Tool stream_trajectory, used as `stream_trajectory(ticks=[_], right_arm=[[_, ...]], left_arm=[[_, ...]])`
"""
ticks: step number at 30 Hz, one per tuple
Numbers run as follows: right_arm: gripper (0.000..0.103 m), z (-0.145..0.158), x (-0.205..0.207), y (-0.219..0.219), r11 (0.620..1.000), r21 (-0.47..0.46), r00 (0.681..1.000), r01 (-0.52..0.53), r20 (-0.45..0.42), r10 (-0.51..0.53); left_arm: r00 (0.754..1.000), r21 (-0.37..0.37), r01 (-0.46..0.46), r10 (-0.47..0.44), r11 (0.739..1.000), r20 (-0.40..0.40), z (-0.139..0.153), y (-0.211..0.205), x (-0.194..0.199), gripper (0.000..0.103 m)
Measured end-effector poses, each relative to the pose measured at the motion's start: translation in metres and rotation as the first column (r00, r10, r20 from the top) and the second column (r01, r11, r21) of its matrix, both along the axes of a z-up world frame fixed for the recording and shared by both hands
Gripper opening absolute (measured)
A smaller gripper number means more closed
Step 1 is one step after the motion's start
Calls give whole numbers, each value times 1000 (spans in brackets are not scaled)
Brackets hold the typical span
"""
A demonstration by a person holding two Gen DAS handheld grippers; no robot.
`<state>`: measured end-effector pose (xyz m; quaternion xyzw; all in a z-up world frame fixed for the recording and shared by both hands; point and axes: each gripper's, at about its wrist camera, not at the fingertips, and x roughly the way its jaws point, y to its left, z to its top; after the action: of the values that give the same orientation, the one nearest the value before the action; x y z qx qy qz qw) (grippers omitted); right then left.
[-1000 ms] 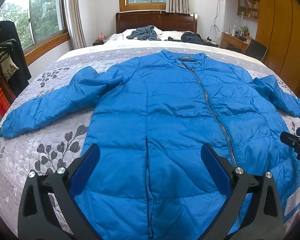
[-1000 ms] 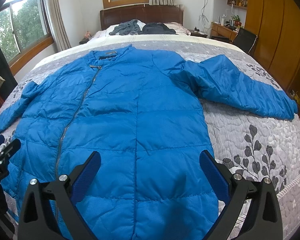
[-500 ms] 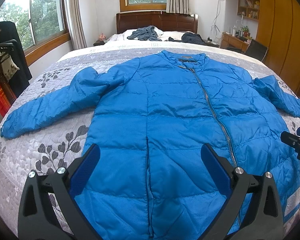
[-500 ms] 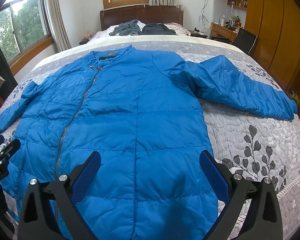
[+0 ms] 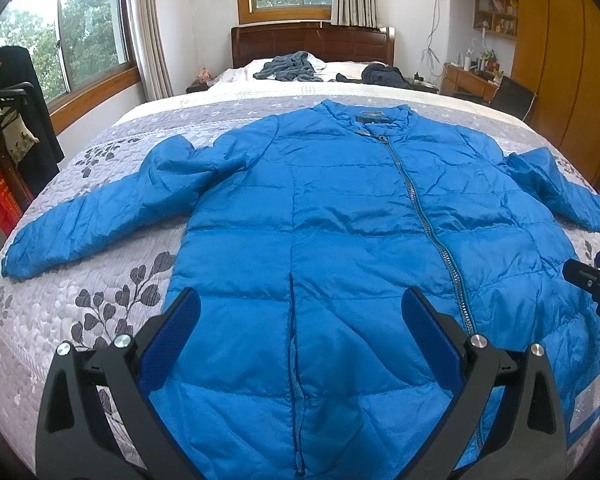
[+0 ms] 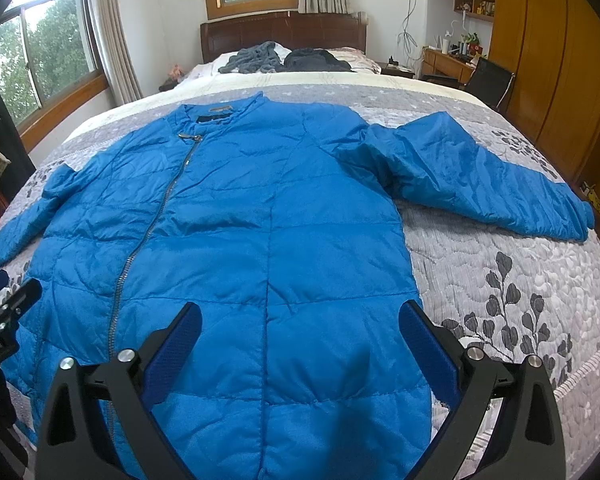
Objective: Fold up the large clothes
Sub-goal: 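Grasp the jacket sleeve cuff with the right gripper and lift it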
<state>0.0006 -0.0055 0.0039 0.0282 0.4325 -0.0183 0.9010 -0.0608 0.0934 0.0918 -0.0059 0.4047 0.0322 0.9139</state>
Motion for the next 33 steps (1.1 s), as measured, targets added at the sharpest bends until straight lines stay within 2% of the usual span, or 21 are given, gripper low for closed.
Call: stream_trajectory(ticks=[2,5,6,11,14,15,16,17,18,21,27,30,33], right_arm=[[99,2,0,-5,1000,8,1000,10,19,-11],[99,6,-1,-23,999,48,998,21,62,-24],[99,7,1,-34,997,67,998,34,56,-38],[99,7,17,-116,979,107,985,171,-3,-172],[99,2,31,-204,926,164,940,341,-64,-335],[99,0,33,-223,912,182,930,369,-78,-360],[99,-4,37,-255,882,215,908,420,-102,-407],[99,-6,39,-273,865,230,896,445,-113,-430],[99,-10,43,-305,835,246,871,492,-132,-474],[99,-19,51,-356,797,262,839,544,-152,-522],[98,-46,72,-413,770,261,812,582,-225,-538],[98,-47,75,-430,751,296,807,590,-198,-556],[92,-49,82,-440,732,325,800,598,-191,-569]], left_arm=[[1000,-26,9,-9,1000,0,-1,0,1,100],[998,-134,60,-59,989,13,-1,1,5,100],[998,-154,63,-65,986,-7,-1,0,10,100],[995,-113,89,-94,990,-45,3,-22,38,100],[994,-117,99,-104,988,-36,10,-38,55,100],[994,-121,104,-107,987,-25,12,-43,60,100],[994,-123,108,-110,987,-14,15,-47,67,100],[994,-116,110,-111,987,1,17,-54,75,100],[994,-113,112,-112,987,10,20,-60,79,100],[992,-104,125,-123,987,32,23,-79,98,100],[992,-127,127,-124,984,28,18,-105,129,100],[993,-143,118,-119,983,0,10,-109,138,100],[992,-167,111,-120,980,-46,-2,-110,144,100]])
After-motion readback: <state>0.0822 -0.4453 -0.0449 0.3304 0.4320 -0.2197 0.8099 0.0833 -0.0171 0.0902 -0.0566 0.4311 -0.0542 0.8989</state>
